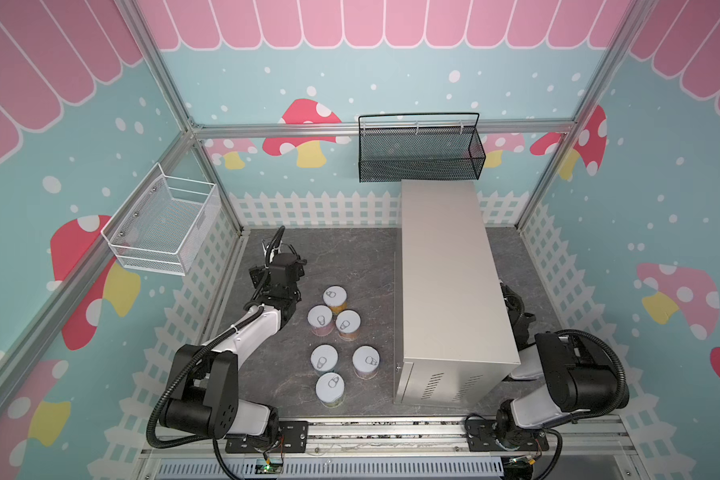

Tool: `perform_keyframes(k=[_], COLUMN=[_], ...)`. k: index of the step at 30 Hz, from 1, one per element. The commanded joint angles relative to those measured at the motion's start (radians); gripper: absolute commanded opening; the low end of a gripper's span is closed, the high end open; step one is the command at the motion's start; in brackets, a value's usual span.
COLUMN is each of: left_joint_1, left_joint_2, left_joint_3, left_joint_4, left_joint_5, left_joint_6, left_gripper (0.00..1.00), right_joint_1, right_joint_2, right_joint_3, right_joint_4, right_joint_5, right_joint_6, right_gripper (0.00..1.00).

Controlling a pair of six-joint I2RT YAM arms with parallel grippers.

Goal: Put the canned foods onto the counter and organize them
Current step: 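Reach the left gripper over the cans while the right arm rises toward the cabinet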

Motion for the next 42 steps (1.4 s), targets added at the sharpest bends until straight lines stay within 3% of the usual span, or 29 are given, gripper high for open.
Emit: perform_keyframes(k=[1,3,5,7,12,14,19,21,27,30,34,42], left_joint_1=[-0.043,-0.070,-0.092,-0.104,-0.125,-0.128,-0.128,-0.128,-0.130,-0.132,-0.136,-0.195], left_joint_2=[-0.021,-0.034,-0.057,-0.085,-0.195,-0.240,-0.291,-0.281,-0.195,-0.145,-0.071,0.092], left_joint_3=[0.086,0.120,0.155,0.182,0.172,0.158,0.154,0.166,0.219,0.251,0.296,0.361], left_joint_4=[-0.385,-0.474,-0.560,-0.632,-0.700,-0.714,-0.748,-0.767,-0.820,-0.820,-0.818,-0.813], left_joint_5=[-0.107,-0.090,-0.028,0.056,0.271,0.336,0.493,0.554,0.672,0.691,0.667,0.578], left_joint_6=[-0.158,-0.220,-0.282,-0.328,-0.347,-0.338,-0.286,-0.260,-0.190,-0.182,-0.207,-0.262], left_gripper=[1.00,1.00,1.00,1.00,1.00,1.00,1.00,1.00,1.00,1.00,1.00,1.00], right_joint_1=[0.022,0.022,0.020,-0.002,-0.003,-0.004,-0.013,-0.014,-0.035,-0.035,-0.034,-0.034], right_joint_2=[-0.009,-0.008,-0.006,-0.002,-0.008,-0.034,-0.131,-0.168,-0.275,-0.287,-0.320,-0.434], right_joint_3=[-0.007,-0.006,0.027,0.035,0.029,0.040,0.166,0.230,0.551,0.746,0.913,1.167], right_joint_4=[0.027,0.026,-0.035,-0.045,-0.039,-0.080,-0.381,-0.514,-1.084,-1.329,-1.525,-1.774], right_joint_5=[-0.114,-0.095,0.020,-0.008,-0.005,0.056,0.122,0.202,0.357,0.418,0.454,0.235], right_joint_6=[-0.030,-0.023,0.033,0.051,0.048,0.078,0.119,0.154,0.260,0.275,0.263,0.167], right_gripper=[0.99,0.99,0.99,0.99,0.99,0.99,0.99,0.99,0.99,0.99,0.99,0.99])
